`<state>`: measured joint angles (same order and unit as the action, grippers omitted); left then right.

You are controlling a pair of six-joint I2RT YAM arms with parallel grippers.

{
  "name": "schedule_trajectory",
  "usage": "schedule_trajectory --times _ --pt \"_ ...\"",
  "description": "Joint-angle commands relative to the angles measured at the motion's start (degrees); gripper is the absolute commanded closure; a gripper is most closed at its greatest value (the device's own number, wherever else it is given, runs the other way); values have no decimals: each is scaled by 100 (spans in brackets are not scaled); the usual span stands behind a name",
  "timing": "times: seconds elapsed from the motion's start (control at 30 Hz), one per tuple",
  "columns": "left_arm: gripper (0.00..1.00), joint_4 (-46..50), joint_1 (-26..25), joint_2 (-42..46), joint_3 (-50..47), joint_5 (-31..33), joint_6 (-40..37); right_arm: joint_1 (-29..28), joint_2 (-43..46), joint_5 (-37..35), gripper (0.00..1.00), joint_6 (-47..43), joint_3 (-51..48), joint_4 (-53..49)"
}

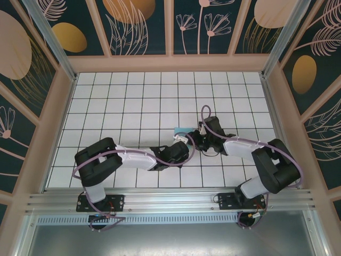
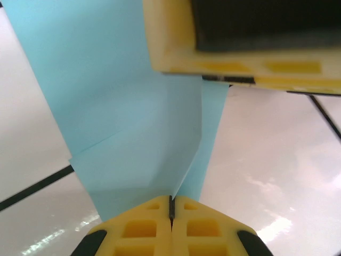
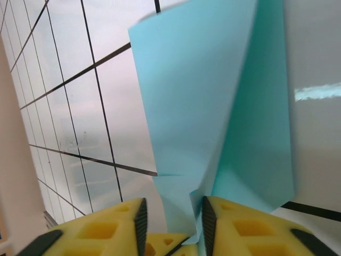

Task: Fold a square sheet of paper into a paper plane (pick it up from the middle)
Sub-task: Fourth fold the wing at the center of the table.

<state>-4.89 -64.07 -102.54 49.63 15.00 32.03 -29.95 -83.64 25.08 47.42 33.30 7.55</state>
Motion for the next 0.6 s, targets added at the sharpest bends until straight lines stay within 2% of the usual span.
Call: schedule_trajectory --times 0.0,0.17,0.37,0.43,0.57 --pt "100 -580 170 271 -344 -566 321 97 450 -125 60 -461 163 -417" --pt "100 -1413 544 670 -957 -1341 603 268 840 -135 55 -705 76 -624" --pt "100 -1973 787 745 -1325 -1867 822 350 1086 -53 53 -803 -51 -549" --pt "100 -2154 825 777 -1446 -1948 939 345 1040 25 57 -846 -58 -524" --pt "100 -2616 981 832 -1704 -2248 1173 344 763 235 77 -974 -35 -452"
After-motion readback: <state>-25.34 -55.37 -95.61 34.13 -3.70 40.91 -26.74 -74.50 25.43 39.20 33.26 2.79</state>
